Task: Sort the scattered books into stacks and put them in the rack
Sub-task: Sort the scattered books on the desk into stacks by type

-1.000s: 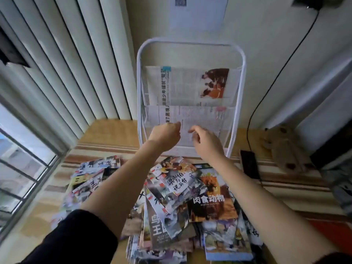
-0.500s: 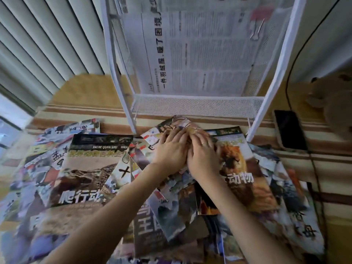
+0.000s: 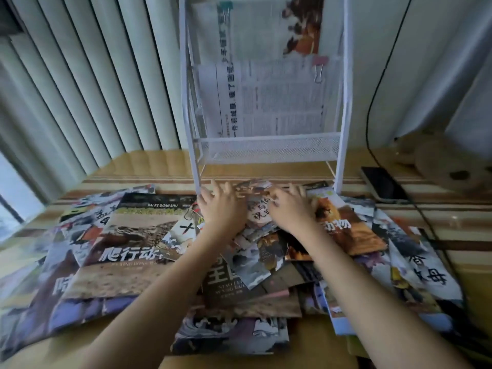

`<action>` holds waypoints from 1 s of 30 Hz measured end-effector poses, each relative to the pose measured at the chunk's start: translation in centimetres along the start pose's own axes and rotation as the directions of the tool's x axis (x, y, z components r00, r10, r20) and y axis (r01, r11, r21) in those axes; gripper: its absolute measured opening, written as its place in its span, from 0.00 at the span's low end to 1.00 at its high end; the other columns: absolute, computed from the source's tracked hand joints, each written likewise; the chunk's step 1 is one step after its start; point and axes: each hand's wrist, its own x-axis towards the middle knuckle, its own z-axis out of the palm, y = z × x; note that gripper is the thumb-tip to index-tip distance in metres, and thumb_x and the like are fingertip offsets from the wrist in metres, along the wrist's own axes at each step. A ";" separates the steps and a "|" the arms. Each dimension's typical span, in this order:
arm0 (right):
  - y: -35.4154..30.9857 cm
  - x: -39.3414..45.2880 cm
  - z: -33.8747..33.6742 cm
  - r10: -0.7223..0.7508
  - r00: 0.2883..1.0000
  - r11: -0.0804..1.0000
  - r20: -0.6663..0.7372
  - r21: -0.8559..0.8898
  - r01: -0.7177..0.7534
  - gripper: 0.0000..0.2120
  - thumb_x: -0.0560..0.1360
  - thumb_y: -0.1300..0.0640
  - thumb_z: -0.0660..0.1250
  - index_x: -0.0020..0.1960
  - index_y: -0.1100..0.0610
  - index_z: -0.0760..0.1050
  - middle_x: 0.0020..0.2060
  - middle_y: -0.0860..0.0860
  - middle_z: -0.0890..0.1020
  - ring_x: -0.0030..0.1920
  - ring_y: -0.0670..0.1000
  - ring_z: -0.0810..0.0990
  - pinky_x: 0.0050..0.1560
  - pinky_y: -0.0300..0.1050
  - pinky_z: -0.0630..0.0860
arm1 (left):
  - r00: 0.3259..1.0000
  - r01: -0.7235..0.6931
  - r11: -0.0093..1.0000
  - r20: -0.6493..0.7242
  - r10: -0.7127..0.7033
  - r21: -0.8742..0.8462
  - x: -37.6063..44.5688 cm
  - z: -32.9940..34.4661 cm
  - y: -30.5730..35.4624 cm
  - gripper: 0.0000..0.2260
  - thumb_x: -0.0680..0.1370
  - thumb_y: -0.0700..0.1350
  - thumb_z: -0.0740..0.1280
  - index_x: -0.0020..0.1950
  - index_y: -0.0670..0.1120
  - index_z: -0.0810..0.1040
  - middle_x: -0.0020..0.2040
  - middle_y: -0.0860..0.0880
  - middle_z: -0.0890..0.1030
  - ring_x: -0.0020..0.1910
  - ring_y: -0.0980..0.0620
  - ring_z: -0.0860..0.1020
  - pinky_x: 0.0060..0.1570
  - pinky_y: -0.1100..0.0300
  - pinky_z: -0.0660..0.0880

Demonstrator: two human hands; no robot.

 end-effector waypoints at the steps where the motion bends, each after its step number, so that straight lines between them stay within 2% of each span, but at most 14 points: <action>1: 0.2 -0.3 -0.3 0.014 0.999 1.000 0.052 0.003 -0.015 0.23 0.77 0.40 0.51 0.70 0.45 0.64 0.73 0.54 0.63 0.74 0.60 0.56 0.68 0.68 0.51 | 0.997 0.072 0.996 0.024 -0.071 -0.053 -0.8 -0.6 -0.9 0.27 0.80 0.55 0.52 0.75 0.43 0.55 0.76 0.37 0.55 0.73 0.35 0.55 0.72 0.42 0.54; 3: 0.6 -1.1 -0.9 0.021 0.989 0.998 0.146 0.049 -0.028 0.32 0.71 0.30 0.48 0.68 0.45 0.64 0.57 0.51 0.75 0.60 0.58 0.71 0.59 0.64 0.63 | 0.990 0.142 0.967 0.046 -0.135 -0.212 -1.5 -0.7 -3.4 0.26 0.80 0.53 0.54 0.73 0.40 0.57 0.72 0.34 0.61 0.71 0.34 0.60 0.70 0.43 0.59; 4: 0.8 -1.5 -0.9 0.016 0.987 0.997 0.161 0.069 -0.027 0.36 0.66 0.26 0.47 0.67 0.45 0.64 0.54 0.49 0.75 0.56 0.55 0.73 0.60 0.61 0.65 | 0.991 0.130 0.948 0.051 -0.120 -0.289 -2.0 -0.7 -4.5 0.23 0.80 0.51 0.56 0.70 0.39 0.61 0.68 0.34 0.67 0.67 0.35 0.66 0.66 0.44 0.64; 6: 0.9 -2.0 -1.1 0.025 0.987 0.996 0.160 0.076 -0.038 0.35 0.65 0.25 0.49 0.64 0.43 0.65 0.64 0.50 0.72 0.64 0.56 0.71 0.67 0.63 0.61 | 0.996 0.093 0.889 0.035 -0.086 -0.449 -2.6 -0.9 -5.9 0.16 0.79 0.47 0.60 0.62 0.40 0.68 0.56 0.40 0.76 0.56 0.40 0.75 0.52 0.51 0.73; 8: 1.0 -2.8 -1.2 0.036 0.989 0.996 0.142 0.078 -0.047 0.34 0.70 0.28 0.52 0.70 0.45 0.63 0.72 0.50 0.64 0.71 0.57 0.63 0.71 0.63 0.56 | 0.996 0.070 0.814 0.002 -0.085 -0.577 -3.5 -1.2 -6.3 0.15 0.77 0.45 0.63 0.62 0.43 0.70 0.48 0.47 0.76 0.44 0.48 0.75 0.35 0.59 0.71; 9: 1.0 -3.2 -1.3 0.045 0.992 0.995 0.118 0.078 -0.054 0.36 0.71 0.28 0.53 0.73 0.47 0.59 0.74 0.50 0.61 0.73 0.56 0.59 0.72 0.62 0.53 | 0.996 0.044 0.778 -0.028 -0.079 -0.626 -3.7 -1.3 -6.4 0.16 0.77 0.45 0.65 0.64 0.45 0.69 0.47 0.50 0.76 0.41 0.52 0.74 0.32 0.62 0.68; 12: 1.3 -3.4 -0.9 0.058 0.997 0.994 0.052 0.089 -0.063 0.38 0.72 0.29 0.54 0.76 0.46 0.51 0.76 0.49 0.55 0.76 0.54 0.53 0.73 0.58 0.48 | 0.992 -0.002 0.598 -0.076 -0.099 -0.801 -3.7 -0.8 -7.1 0.20 0.74 0.42 0.69 0.65 0.48 0.70 0.52 0.52 0.77 0.48 0.54 0.77 0.40 0.62 0.73; 14: 1.6 -3.3 -0.7 0.048 0.998 0.989 0.048 0.136 -0.054 0.38 0.72 0.29 0.56 0.76 0.45 0.50 0.76 0.48 0.55 0.75 0.54 0.54 0.73 0.56 0.51 | 0.993 0.001 0.371 -0.043 -0.110 -0.929 -3.5 -0.6 -8.0 0.24 0.74 0.36 0.70 0.67 0.48 0.69 0.58 0.50 0.75 0.59 0.50 0.76 0.48 0.59 0.75; 16: 1.8 -3.0 -0.6 0.051 0.998 0.985 0.041 0.163 -0.057 0.38 0.72 0.30 0.57 0.76 0.44 0.51 0.75 0.47 0.58 0.74 0.55 0.57 0.72 0.54 0.54 | 0.996 0.040 0.173 0.025 -0.089 -0.984 -3.1 -0.9 -8.5 0.30 0.73 0.30 0.69 0.72 0.45 0.65 0.64 0.47 0.73 0.63 0.50 0.73 0.49 0.60 0.75; 18: 1.7 -2.9 -0.7 0.047 0.999 0.987 0.005 0.153 -0.047 0.36 0.72 0.31 0.58 0.75 0.42 0.52 0.74 0.47 0.61 0.74 0.56 0.57 0.71 0.54 0.55 | 0.994 0.074 0.077 0.068 -0.080 -0.994 -2.7 -1.4 -8.6 0.34 0.71 0.27 0.69 0.74 0.42 0.62 0.69 0.43 0.70 0.63 0.50 0.72 0.54 0.58 0.73; 20: 1.5 -2.8 -0.6 0.043 0.999 0.988 -0.020 0.152 -0.039 0.35 0.71 0.31 0.59 0.73 0.41 0.54 0.72 0.48 0.64 0.73 0.56 0.57 0.70 0.54 0.57 | 0.993 0.092 0.034 0.089 -0.078 -0.995 -2.4 -1.4 -8.9 0.33 0.69 0.26 0.69 0.73 0.40 0.64 0.67 0.44 0.73 0.60 0.50 0.75 0.57 0.57 0.73; 23: 1.7 -2.6 -0.3 0.024 0.998 0.982 -0.062 0.187 -0.012 0.35 0.69 0.31 0.63 0.71 0.40 0.58 0.68 0.49 0.69 0.69 0.56 0.63 0.67 0.53 0.62 | 0.991 0.074 0.049 0.069 -0.111 -0.996 -2.3 -1.2 -9.1 0.31 0.68 0.24 0.70 0.69 0.38 0.69 0.62 0.45 0.77 0.57 0.50 0.78 0.47 0.65 0.79; 26: 2.1 -2.3 -0.2 0.034 0.996 0.962 -0.088 0.274 -0.008 0.37 0.65 0.32 0.68 0.69 0.41 0.60 0.66 0.50 0.71 0.63 0.57 0.70 0.62 0.54 0.68 | 0.984 -0.001 0.229 -0.042 -0.175 -0.973 -2.8 -0.9 -8.6 0.29 0.69 0.28 0.72 0.68 0.41 0.71 0.62 0.46 0.78 0.56 0.53 0.77 0.39 0.74 0.75; 30: 2.5 -1.6 -0.2 0.077 0.996 0.908 -0.044 0.416 -0.051 0.40 0.63 0.37 0.74 0.69 0.41 0.60 0.66 0.53 0.70 0.66 0.57 0.67 0.60 0.54 0.69 | 0.961 -0.053 0.521 -0.186 -0.206 -0.852 -3.6 -1.1 -8.0 0.26 0.73 0.38 0.71 0.70 0.45 0.70 0.63 0.46 0.78 0.59 0.54 0.77 0.55 0.63 0.74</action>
